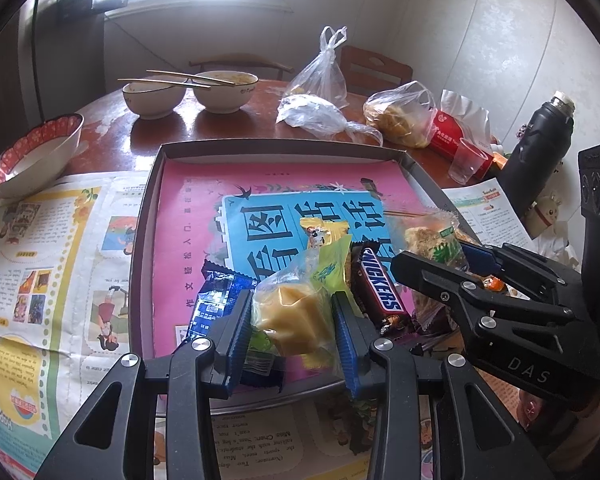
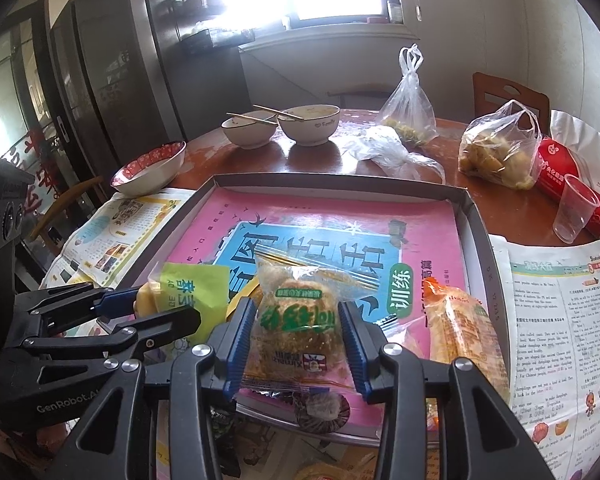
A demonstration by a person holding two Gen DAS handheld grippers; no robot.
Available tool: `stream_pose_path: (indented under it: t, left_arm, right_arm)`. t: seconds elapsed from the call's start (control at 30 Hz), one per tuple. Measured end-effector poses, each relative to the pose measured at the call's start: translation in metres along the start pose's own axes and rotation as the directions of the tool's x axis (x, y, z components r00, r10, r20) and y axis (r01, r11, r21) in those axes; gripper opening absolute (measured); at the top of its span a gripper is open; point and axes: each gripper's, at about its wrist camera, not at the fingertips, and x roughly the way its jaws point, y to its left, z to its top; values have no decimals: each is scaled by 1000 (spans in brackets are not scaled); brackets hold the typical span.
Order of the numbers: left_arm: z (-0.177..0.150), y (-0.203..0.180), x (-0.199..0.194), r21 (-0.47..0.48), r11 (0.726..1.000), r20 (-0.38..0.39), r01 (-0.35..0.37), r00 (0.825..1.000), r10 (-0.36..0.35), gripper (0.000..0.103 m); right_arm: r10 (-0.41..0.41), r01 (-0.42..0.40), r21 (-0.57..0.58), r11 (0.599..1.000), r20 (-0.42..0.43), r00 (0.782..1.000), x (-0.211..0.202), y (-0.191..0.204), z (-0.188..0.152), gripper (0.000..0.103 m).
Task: Organize snacks
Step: 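Lower the green bag into the tray and open the left gripper while the right releases the pastry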
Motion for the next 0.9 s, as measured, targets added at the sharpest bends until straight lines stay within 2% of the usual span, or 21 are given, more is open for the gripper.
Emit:
stream_pose_path:
  t: [0.33,0.5,0.9]
  left_arm:
    - [-1,1,-1,-5,1000,-1,0,1000,0,40]
    - [-1,1,-2,-5,1000,-1,0,1000,0,41]
    - [0,1,-9,-3,1000,8,0,1000,0,41]
  right_arm:
    - [1,-1,13,1000,-3,1000,-1,-3,-1,44]
    - [4,-4,25,1000,-9,1000,-2,-4,-4,50]
    - [-1,1,35,999,11,1000,-11,-5,-5,50]
